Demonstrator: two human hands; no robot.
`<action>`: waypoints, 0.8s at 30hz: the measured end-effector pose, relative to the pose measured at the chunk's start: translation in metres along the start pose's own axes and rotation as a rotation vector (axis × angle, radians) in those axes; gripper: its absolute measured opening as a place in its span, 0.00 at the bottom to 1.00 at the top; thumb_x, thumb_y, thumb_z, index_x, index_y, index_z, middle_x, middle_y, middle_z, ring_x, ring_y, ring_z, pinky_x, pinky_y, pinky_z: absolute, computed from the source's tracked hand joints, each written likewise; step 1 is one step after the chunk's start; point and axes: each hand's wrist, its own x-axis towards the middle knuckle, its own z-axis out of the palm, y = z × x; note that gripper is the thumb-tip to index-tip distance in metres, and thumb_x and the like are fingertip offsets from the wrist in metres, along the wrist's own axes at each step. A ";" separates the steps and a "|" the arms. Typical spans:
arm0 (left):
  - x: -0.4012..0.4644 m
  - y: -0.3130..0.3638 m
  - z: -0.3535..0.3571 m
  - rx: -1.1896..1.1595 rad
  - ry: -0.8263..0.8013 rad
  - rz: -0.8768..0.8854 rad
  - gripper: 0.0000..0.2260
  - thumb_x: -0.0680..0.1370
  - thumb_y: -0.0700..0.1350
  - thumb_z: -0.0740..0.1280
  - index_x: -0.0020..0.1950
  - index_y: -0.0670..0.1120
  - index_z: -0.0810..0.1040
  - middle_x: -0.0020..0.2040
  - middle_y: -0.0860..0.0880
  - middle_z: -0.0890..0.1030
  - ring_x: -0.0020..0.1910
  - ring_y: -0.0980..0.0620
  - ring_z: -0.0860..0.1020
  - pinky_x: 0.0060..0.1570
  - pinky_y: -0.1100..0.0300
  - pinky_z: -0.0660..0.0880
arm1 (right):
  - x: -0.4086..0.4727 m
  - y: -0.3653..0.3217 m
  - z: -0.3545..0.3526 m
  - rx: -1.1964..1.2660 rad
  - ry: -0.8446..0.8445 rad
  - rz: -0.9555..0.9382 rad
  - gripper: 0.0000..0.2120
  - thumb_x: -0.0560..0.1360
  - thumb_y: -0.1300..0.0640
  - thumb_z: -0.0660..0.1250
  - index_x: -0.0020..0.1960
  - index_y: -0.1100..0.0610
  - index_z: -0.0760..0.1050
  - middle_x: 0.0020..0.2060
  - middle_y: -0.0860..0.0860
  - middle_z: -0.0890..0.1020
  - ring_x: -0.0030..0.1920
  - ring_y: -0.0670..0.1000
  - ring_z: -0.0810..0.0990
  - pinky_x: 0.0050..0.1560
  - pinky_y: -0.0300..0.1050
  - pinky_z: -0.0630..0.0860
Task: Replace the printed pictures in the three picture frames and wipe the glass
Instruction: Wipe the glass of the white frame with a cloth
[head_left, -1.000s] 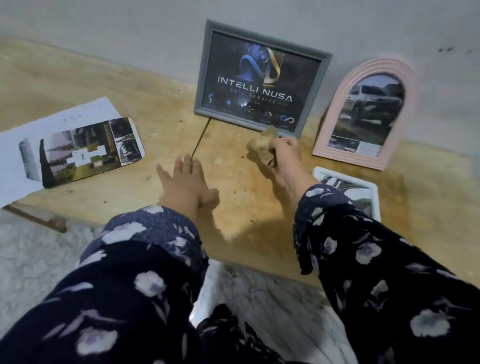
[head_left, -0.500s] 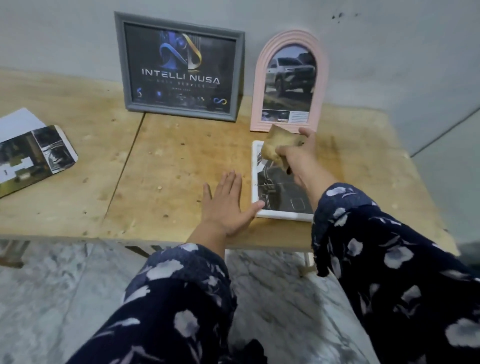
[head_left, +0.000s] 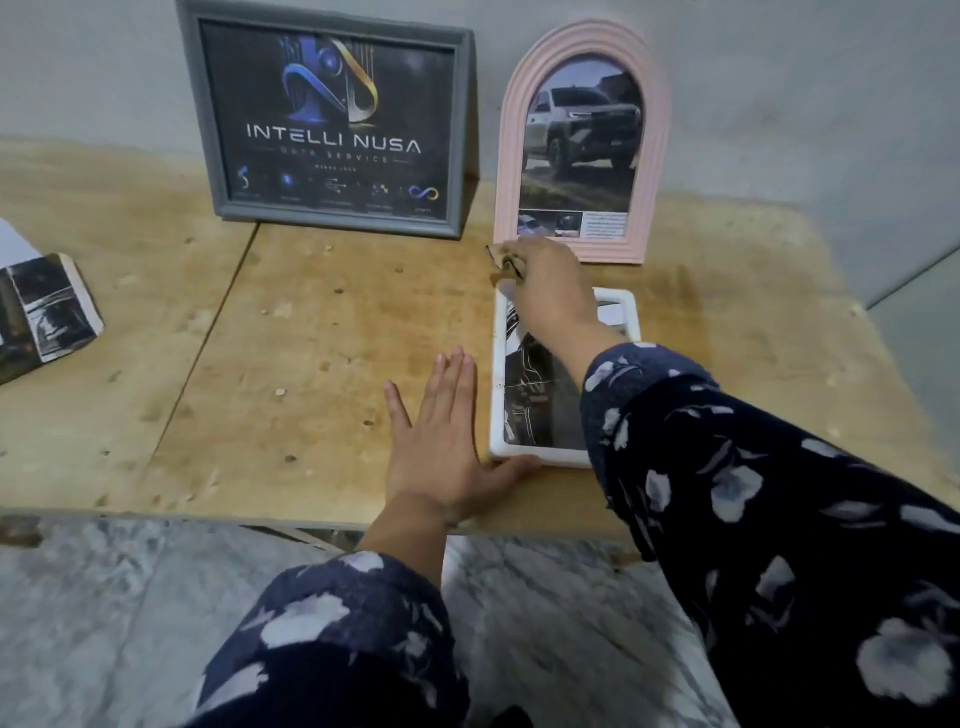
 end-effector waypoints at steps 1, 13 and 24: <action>0.000 0.000 0.001 0.007 -0.003 -0.001 0.54 0.65 0.80 0.47 0.78 0.47 0.34 0.78 0.53 0.35 0.76 0.55 0.33 0.71 0.35 0.34 | 0.000 0.003 0.009 -0.060 -0.085 -0.030 0.15 0.77 0.66 0.61 0.62 0.58 0.77 0.62 0.55 0.77 0.62 0.56 0.75 0.55 0.45 0.72; 0.000 0.000 0.003 0.016 0.004 -0.026 0.54 0.66 0.79 0.51 0.77 0.46 0.33 0.77 0.52 0.31 0.75 0.54 0.31 0.71 0.36 0.35 | -0.042 0.001 0.019 -0.260 -0.374 -0.107 0.24 0.75 0.68 0.56 0.69 0.57 0.71 0.72 0.53 0.68 0.66 0.57 0.72 0.65 0.49 0.70; -0.001 0.000 0.001 0.023 -0.003 -0.016 0.57 0.61 0.82 0.41 0.76 0.45 0.30 0.77 0.50 0.31 0.76 0.53 0.32 0.72 0.36 0.36 | -0.094 -0.007 0.000 -0.229 -0.482 -0.153 0.31 0.73 0.68 0.61 0.74 0.49 0.64 0.75 0.47 0.63 0.69 0.53 0.70 0.65 0.47 0.70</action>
